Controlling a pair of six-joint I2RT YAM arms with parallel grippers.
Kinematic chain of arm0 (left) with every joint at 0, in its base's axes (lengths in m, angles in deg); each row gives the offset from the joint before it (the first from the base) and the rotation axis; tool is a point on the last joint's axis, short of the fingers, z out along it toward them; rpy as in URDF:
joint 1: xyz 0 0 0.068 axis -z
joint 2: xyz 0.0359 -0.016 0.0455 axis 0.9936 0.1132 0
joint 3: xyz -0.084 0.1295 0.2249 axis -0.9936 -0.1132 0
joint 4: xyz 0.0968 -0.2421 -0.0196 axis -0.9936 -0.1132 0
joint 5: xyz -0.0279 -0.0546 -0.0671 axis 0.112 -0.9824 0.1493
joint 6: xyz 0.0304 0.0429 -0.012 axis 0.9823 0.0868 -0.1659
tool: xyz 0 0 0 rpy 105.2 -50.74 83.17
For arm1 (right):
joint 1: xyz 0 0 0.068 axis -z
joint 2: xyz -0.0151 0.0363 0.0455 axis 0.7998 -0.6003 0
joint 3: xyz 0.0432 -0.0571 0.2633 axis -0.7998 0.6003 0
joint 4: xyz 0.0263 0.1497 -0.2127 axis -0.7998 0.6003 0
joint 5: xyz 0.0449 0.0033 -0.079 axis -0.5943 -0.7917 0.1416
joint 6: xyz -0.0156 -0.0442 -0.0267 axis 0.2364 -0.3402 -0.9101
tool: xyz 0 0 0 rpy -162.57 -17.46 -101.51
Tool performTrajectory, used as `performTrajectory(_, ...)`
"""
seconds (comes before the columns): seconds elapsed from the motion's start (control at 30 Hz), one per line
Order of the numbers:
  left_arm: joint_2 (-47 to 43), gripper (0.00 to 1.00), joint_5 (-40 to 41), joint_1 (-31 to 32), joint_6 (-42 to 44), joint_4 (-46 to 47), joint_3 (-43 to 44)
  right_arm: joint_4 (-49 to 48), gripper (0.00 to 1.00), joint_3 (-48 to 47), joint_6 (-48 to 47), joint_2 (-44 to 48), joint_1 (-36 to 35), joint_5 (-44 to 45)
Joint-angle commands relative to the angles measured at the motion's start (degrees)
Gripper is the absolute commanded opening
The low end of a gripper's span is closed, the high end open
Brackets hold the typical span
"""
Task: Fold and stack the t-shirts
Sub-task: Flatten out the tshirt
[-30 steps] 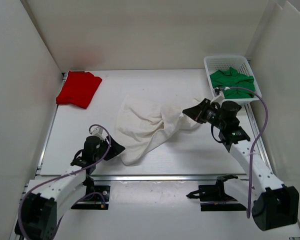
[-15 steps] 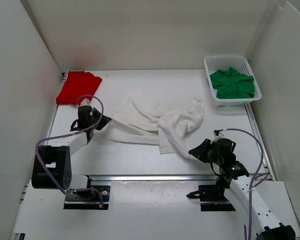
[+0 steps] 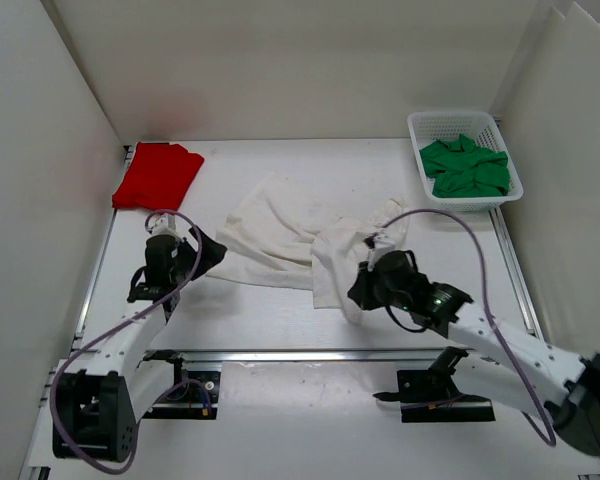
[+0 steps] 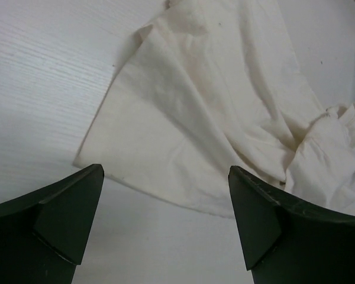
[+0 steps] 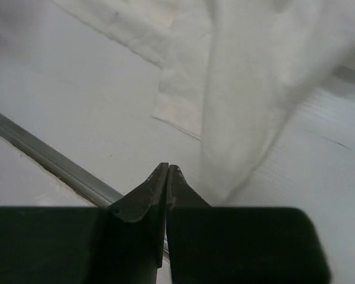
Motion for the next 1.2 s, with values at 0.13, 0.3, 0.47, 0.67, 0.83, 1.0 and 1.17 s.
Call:
performTrajectory(0.13, -2.41, 0.54, -3.74, -2.63, 2.59, -3.34, -8.12, -8.45, 0.06, -6.32, -7.14, -22.02, -6.33, -1.0)
performTrajectory(0.3, 3.49, 0.53, -1.37, -2.01, -1.8, 0.78, -9.44, -9.94, 0.22, -8.96, -8.2, -26.6, -6.78, -2.75)
performTrajectory(0.47, 3.06, 0.64, 2.33, -3.15, -6.37, 4.83, -10.93, -10.12, 0.27, -11.33, -8.29, -31.62, -7.83, -3.37)
performTrajectory(0.67, 10.69, 0.55, 1.45, -3.33, -8.93, 8.87, -10.4, -9.85, 0.34, -15.89, -10.83, -37.67, -9.06, -4.86)
performTrajectory(0.83, 11.67, 0.49, 1.09, -2.9, -9.2, 9.49, -9.8, -7.31, 0.36, -20.03, -12.5, -42.42, -9.59, -4.16)
performTrajectory(1.0, 12.11, 0.4, 0.57, -3.07, -9.37, 10.1, -9.62, -4.41, 0.37, -21.71, -13.21, -45.77, -9.68, -2.32)
performTrajectory(1.17, 13.69, 0.37, 0.66, -3.07, -9.72, 11.25, -9.18, -2.13, 0.37, -21.79, -13.39, -46.38, -10.03, -1.17)
